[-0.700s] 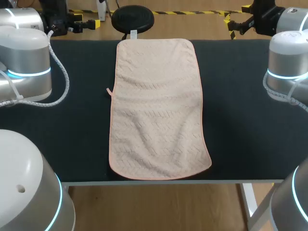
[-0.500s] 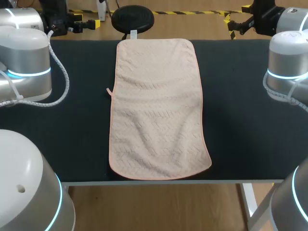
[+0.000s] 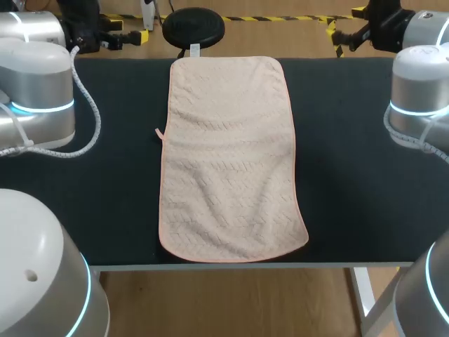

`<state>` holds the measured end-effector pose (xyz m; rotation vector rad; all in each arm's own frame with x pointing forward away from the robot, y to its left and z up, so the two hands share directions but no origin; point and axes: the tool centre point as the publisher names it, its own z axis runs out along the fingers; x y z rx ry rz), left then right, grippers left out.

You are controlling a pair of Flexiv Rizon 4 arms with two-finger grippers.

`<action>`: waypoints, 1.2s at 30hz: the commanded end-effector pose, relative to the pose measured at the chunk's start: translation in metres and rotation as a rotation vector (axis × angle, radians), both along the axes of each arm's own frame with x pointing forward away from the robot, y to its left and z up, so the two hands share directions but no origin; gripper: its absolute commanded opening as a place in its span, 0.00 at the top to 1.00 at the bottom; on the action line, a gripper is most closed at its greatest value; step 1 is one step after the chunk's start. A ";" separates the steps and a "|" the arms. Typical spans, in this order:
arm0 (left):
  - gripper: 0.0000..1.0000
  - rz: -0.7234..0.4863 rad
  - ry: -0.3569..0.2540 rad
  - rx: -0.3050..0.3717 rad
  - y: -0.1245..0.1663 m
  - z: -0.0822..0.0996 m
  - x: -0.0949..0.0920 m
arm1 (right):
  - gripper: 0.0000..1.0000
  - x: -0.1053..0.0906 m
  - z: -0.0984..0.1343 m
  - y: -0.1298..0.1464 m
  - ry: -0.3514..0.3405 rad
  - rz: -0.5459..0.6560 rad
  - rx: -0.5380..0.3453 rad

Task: Fold the towel

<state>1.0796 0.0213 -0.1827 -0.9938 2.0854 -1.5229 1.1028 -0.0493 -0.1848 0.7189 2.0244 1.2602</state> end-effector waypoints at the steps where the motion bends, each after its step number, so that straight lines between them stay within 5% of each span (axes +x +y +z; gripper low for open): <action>1: 0.00 -0.089 0.011 0.094 0.001 0.001 0.009 | 0.00 0.007 0.001 -0.004 -0.027 0.103 -0.133; 8: 0.00 -0.288 0.027 0.377 -0.003 0.002 0.007 | 0.00 0.000 0.007 0.002 -0.082 0.356 -0.406; 13: 0.00 -0.430 0.122 0.593 -0.004 -0.003 -0.001 | 0.00 -0.020 0.001 0.012 -0.108 0.610 -0.642; 16: 0.00 -0.469 0.198 0.687 -0.002 -0.011 -0.006 | 0.00 -0.031 -0.002 0.015 -0.097 0.706 -0.671; 36: 0.00 -0.462 0.187 0.671 0.001 -0.015 -0.011 | 0.00 -0.036 -0.004 0.015 -0.100 0.736 -0.684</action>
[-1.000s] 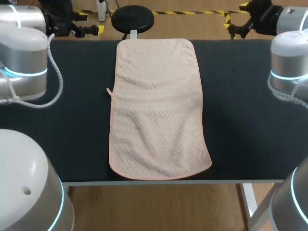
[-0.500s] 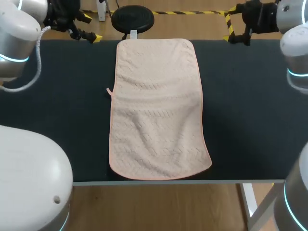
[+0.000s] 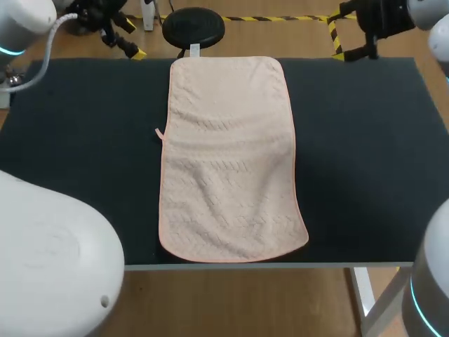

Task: Fold the towel

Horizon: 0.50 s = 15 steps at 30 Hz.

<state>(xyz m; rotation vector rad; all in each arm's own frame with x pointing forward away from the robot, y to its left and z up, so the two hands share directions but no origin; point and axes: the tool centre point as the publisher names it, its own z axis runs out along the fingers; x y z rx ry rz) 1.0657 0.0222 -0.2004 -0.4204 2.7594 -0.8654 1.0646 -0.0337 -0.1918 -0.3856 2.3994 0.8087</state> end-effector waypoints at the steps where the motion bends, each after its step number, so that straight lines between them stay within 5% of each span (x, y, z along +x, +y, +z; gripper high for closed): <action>1: 0.00 0.000 0.037 0.062 0.000 0.002 0.003 | 0.00 0.002 0.002 0.007 0.089 0.042 -0.065; 8: 0.00 -0.176 0.031 0.251 -0.034 -0.018 -0.004 | 0.00 -0.021 -0.013 0.047 0.119 -0.087 -0.120; 15: 0.00 -0.234 0.094 0.286 -0.054 -0.043 -0.018 | 0.00 -0.038 -0.037 0.068 0.165 -0.195 -0.206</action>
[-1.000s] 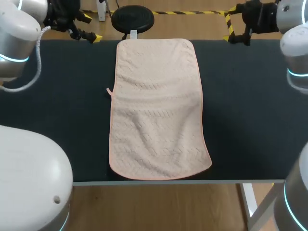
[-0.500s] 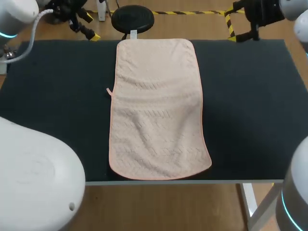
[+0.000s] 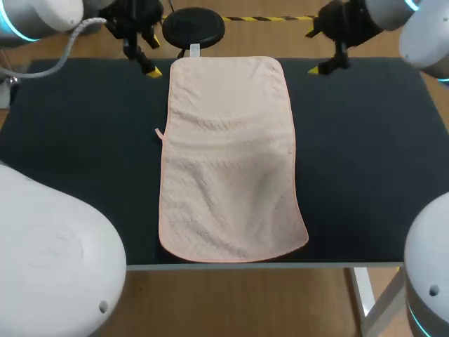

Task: Fold the towel

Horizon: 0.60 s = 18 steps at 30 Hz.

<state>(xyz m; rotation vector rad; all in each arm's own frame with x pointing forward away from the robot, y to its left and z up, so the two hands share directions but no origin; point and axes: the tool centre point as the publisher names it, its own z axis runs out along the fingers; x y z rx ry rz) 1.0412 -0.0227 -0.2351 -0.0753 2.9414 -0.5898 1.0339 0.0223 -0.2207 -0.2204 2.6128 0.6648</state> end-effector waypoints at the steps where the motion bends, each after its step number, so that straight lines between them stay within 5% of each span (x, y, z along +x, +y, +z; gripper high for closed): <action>1: 0.00 0.008 0.055 0.081 -0.011 -0.011 0.003 | 0.00 -0.009 -0.010 0.014 0.002 -0.059 -0.087; 12: 0.00 0.035 0.183 0.121 -0.035 -0.056 -0.012 | 0.00 -0.025 -0.050 0.026 0.103 -0.086 -0.198; 18: 0.00 0.057 0.203 0.114 -0.045 -0.082 -0.015 | 0.00 -0.033 -0.082 0.030 0.171 -0.079 -0.244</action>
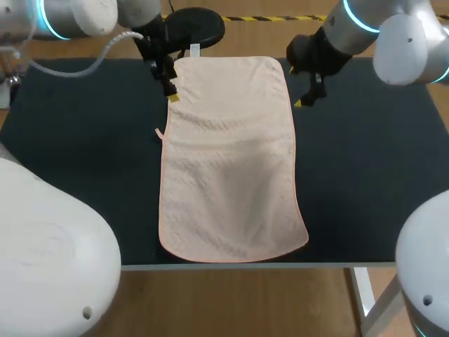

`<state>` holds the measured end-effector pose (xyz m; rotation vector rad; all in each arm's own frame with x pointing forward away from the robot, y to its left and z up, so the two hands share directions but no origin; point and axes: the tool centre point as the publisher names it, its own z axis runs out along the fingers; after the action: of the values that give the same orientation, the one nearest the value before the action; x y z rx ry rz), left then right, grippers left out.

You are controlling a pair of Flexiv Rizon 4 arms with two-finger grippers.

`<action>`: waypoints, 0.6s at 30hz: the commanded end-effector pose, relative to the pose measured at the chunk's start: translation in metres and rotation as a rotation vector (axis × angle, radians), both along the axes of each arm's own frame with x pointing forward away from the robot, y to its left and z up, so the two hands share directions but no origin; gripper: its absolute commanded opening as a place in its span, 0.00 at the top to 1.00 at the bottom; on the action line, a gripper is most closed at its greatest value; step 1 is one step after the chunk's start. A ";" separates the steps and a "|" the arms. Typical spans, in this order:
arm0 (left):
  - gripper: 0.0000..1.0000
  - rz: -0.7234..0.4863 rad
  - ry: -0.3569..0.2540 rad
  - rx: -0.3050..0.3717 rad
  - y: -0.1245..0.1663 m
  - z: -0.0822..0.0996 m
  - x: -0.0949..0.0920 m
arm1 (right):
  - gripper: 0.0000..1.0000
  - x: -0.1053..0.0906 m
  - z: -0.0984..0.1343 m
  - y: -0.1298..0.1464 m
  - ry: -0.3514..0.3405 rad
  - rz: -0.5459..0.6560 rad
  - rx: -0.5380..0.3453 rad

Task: Fold the towel

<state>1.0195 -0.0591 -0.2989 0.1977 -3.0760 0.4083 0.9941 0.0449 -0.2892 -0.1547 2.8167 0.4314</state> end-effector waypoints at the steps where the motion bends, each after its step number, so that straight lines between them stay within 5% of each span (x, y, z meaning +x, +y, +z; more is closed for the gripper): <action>1: 0.00 0.009 0.010 0.010 -0.010 -0.023 0.006 | 0.00 0.006 -0.019 0.008 0.026 -0.016 -0.072; 15: 0.00 0.001 0.087 0.027 -0.016 -0.065 0.003 | 0.00 0.008 -0.066 0.019 0.117 -0.015 -0.129; 18: 0.00 0.037 0.107 -0.016 -0.013 -0.064 0.007 | 0.00 0.009 -0.067 0.019 0.123 0.000 -0.118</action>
<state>1.0172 -0.0761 -0.3592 0.2516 -2.9878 0.3731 0.9972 0.0625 -0.3534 -0.1546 2.9557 0.2838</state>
